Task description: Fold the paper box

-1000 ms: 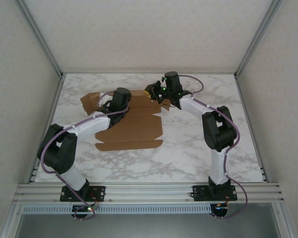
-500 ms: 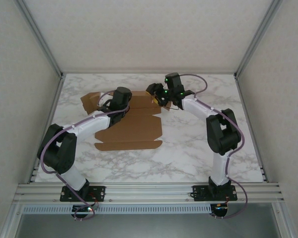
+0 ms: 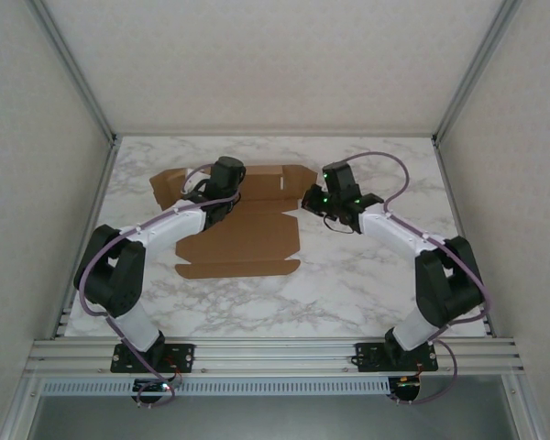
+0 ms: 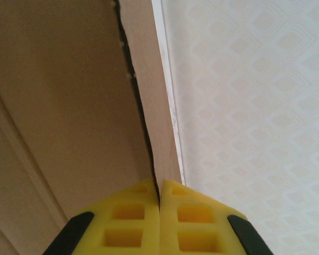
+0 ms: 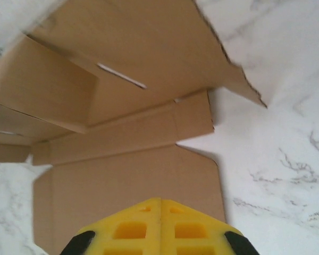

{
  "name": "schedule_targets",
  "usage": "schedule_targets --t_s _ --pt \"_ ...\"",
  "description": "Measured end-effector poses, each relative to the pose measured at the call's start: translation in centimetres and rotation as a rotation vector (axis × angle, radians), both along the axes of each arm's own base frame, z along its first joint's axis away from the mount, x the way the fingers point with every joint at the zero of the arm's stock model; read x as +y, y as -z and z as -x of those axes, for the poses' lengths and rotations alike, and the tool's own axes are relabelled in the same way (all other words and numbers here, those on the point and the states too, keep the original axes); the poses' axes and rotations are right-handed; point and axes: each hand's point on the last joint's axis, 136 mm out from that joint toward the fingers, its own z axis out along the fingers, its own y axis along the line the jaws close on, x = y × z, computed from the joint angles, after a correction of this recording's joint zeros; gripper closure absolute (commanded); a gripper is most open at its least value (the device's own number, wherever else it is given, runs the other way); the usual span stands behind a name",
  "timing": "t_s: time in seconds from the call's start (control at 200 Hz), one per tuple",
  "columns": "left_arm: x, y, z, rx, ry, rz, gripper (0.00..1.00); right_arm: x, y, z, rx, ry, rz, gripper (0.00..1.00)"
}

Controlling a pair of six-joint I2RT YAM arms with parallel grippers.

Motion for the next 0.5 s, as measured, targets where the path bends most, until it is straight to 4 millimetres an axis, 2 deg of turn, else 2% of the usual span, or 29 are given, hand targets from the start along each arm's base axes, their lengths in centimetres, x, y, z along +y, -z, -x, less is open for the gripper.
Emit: schedule_targets --t_s 0.14,0.25,0.501 --pt "0.0 0.0 0.0 -0.001 0.000 0.001 1.00 1.5 3.5 -0.2 0.060 -0.036 0.042 1.00" --pt "0.0 0.0 0.0 -0.001 0.002 0.002 1.00 2.6 5.5 -1.8 0.086 -0.043 0.071 1.00" --pt "0.1 0.0 -0.1 0.001 0.005 0.004 1.00 1.9 6.4 -5.9 0.036 0.017 0.205 1.00"
